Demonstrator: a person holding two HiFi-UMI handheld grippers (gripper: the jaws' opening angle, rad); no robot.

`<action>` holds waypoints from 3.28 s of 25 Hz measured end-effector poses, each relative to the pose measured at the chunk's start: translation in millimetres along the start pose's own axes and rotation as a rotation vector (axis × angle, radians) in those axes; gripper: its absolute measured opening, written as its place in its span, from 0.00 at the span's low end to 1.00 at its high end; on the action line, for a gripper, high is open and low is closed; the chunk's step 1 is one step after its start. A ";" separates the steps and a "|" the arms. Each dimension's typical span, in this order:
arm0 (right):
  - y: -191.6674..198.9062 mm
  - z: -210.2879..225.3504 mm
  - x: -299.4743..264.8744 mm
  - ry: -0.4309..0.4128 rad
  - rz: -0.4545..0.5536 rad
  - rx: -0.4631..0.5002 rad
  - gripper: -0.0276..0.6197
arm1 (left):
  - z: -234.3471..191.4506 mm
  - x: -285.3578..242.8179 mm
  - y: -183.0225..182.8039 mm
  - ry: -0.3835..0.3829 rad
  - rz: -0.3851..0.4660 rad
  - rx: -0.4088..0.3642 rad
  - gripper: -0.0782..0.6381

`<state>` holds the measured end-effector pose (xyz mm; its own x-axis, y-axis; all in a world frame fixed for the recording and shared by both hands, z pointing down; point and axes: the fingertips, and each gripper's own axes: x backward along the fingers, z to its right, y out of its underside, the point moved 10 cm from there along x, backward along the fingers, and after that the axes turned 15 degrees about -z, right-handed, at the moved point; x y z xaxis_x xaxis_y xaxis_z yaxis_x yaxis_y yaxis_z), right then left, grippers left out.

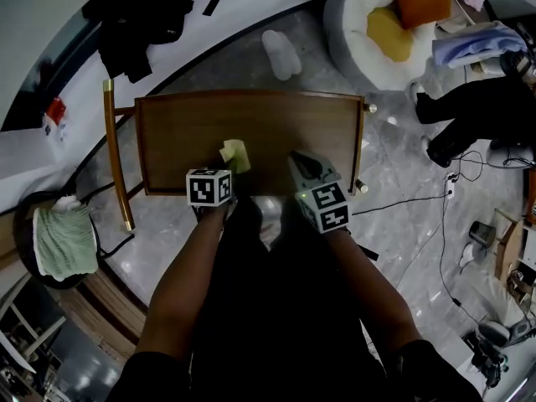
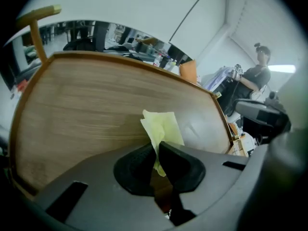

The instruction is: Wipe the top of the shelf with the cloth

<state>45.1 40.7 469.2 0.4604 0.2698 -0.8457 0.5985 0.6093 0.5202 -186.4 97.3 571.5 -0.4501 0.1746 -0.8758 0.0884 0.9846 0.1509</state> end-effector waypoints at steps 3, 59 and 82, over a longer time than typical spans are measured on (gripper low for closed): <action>-9.1 -17.1 -9.4 -0.013 0.000 0.009 0.09 | -36.7 17.1 11.9 -0.025 0.029 0.064 0.15; 95.1 162.5 80.0 0.081 0.021 -0.093 0.09 | 252.5 -119.8 -2.4 0.204 -0.161 -0.200 0.15; 24.2 23.7 19.3 0.009 -0.010 0.009 0.09 | 31.5 -14.6 50.0 0.075 -0.090 0.040 0.15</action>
<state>84.0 42.9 468.2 0.4489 0.2704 -0.8517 0.6087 0.6052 0.5130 -147.4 143.7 577.4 -0.5226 0.0874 -0.8481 0.0796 0.9954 0.0535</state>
